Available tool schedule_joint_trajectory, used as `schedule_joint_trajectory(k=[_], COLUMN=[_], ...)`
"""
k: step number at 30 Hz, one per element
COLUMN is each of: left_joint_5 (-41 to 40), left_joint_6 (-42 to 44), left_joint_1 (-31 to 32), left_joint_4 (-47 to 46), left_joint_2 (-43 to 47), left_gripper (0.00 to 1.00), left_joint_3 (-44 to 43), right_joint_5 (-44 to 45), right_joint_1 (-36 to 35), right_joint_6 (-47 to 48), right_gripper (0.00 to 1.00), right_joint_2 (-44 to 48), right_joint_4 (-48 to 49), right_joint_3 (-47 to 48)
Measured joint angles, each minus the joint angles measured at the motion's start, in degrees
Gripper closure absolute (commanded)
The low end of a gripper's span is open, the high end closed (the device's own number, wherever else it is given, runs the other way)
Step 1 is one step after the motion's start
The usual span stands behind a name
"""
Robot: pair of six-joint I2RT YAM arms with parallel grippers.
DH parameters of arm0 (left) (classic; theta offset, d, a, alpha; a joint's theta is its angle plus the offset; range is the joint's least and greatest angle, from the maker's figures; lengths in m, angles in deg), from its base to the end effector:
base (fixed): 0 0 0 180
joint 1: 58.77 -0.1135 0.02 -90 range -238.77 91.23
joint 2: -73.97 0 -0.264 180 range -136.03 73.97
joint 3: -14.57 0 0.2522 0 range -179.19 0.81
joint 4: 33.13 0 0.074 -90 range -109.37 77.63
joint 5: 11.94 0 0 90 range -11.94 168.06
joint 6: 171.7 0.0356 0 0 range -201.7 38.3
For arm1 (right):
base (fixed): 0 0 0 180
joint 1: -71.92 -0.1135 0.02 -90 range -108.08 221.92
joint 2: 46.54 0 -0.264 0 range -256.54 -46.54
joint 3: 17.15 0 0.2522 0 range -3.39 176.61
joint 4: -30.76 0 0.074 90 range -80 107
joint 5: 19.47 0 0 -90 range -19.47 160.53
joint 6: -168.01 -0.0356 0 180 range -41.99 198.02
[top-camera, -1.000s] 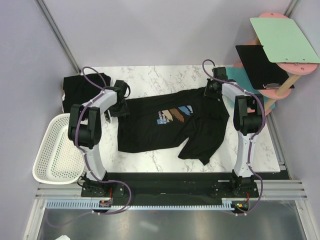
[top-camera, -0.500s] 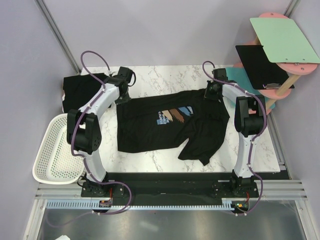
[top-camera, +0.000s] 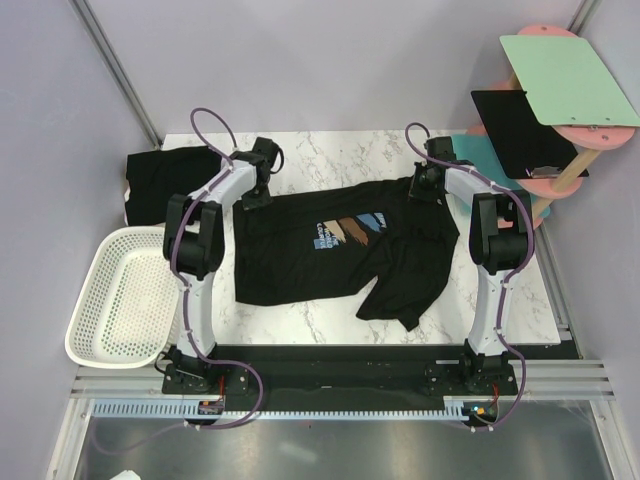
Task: Fold and stack the t-shirts
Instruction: Fold the flattened tshirt in 1/3 of the way
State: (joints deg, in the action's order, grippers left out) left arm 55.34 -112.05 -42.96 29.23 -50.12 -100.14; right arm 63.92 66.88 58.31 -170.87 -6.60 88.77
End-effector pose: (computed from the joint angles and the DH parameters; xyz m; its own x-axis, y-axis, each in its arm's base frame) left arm 0.4370 -0.1094 0.1896 -0.8566 -0.2418 -0.4557 -0.3453 0.9251 0.1582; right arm 0.4675 0.0453 0.1614 -0.8265 0.2633 -0.4975 0.1347 0.9507 0.2792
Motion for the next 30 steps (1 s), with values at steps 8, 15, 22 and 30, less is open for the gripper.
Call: schedule_joint_trajectory(k=[8, 15, 22, 30], left_joint_5=[2.67, 4.96, 6.38, 6.73], left_joint_6=[0.0, 0.04, 0.87, 2.45], left_joint_1=[-1.22, -3.93, -6.75, -8.31], left_joint_4=[0.92, 2.99, 6.75, 6.84], left_joint_2=[-4.74, -9.51, -17.99, -21.4], left_gripper=[0.98, 0.98, 0.98, 0.98], left_joint_3=[-3.82, -10.78, -25.83, -32.2], right_joint_5=[-0.02, -0.09, -0.15, -0.04], right_joint_1=[0.0, 0.0, -0.11, -0.37], right_joint_6=[0.0, -0.02, 0.0, 0.72], right_gripper=[0.98, 0.98, 0.98, 0.98], right_joint_2=[-0.26, -1.9, -5.29, -9.29], right_joint_4=[0.04, 0.02, -0.7, -1.92], right_joint_3=[0.0, 2.29, 7.58, 14.36])
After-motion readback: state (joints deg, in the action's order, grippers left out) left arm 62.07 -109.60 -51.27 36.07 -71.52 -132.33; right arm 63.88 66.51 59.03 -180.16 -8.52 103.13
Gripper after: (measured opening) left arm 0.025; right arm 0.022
